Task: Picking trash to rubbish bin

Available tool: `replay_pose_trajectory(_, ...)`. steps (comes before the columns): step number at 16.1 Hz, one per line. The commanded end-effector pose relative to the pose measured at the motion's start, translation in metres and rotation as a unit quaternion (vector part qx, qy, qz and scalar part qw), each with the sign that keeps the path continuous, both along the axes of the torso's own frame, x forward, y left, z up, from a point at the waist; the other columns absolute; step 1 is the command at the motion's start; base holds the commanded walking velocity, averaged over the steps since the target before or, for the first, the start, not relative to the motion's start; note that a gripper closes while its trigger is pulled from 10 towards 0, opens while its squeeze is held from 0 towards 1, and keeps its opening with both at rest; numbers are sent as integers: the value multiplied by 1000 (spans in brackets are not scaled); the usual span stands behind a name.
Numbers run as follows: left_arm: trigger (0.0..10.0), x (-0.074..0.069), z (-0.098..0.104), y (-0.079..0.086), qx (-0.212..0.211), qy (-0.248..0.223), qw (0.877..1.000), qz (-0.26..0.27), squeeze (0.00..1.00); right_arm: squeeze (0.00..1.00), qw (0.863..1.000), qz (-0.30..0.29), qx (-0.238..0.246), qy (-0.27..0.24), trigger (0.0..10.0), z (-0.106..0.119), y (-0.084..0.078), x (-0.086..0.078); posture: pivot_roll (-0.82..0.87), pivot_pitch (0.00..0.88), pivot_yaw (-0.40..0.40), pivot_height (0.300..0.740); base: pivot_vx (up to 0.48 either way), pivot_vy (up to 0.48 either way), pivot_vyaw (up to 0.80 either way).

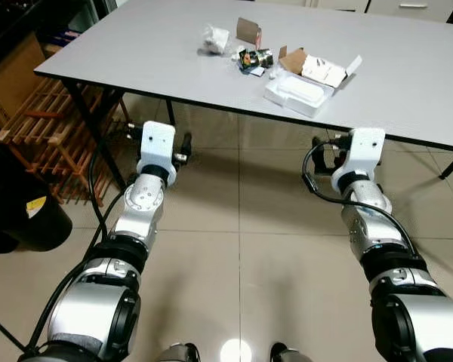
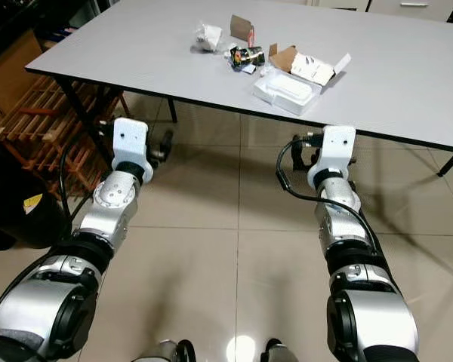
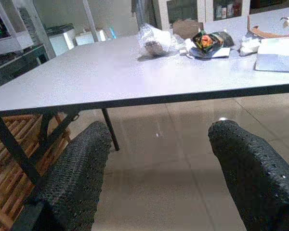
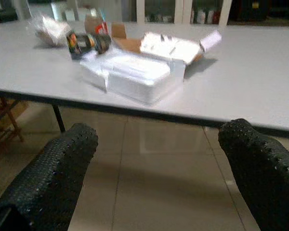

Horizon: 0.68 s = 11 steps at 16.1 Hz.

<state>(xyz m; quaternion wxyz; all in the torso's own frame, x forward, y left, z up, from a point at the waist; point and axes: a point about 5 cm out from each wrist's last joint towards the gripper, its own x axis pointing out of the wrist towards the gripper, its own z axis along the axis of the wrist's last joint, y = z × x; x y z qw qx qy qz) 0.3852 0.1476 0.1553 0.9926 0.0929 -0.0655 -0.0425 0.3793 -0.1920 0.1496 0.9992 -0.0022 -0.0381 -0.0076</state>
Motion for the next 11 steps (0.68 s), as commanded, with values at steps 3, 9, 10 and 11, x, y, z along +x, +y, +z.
replay_pose_trajectory(3, 10000, 0, 2, 0, -2, -4, 1000, -1, 0, 0, 1000, 8, 3, -16, 10000, 1, 3, -2, -18, 119, 53, 740, 0, 0, 0)
replay_pose_trajectory(9, 10000, -2, 0, 0, 6, -11, 1000, -8, 0, 0, 1000, 8, 4, -11, 10000, -1, 5, -2, -23, 106, 57, 740, 0, 0, 0)
replay_pose_trajectory(10, 10000, -2, -2, 0, 8, -9, 1000, -7, 0, 0, 1000, 7, 3, -10, 10000, -1, 5, -2, -24, 101, 57, 740, 0, 0, 0)
replay_pose_trajectory(11, 10000, -2, -2, 0, 14, -6, 1000, -7, 0, 0, 1000, 8, 1, -11, 10000, -1, 5, -2, -25, 96, 58, 740, 0, 0, 0)
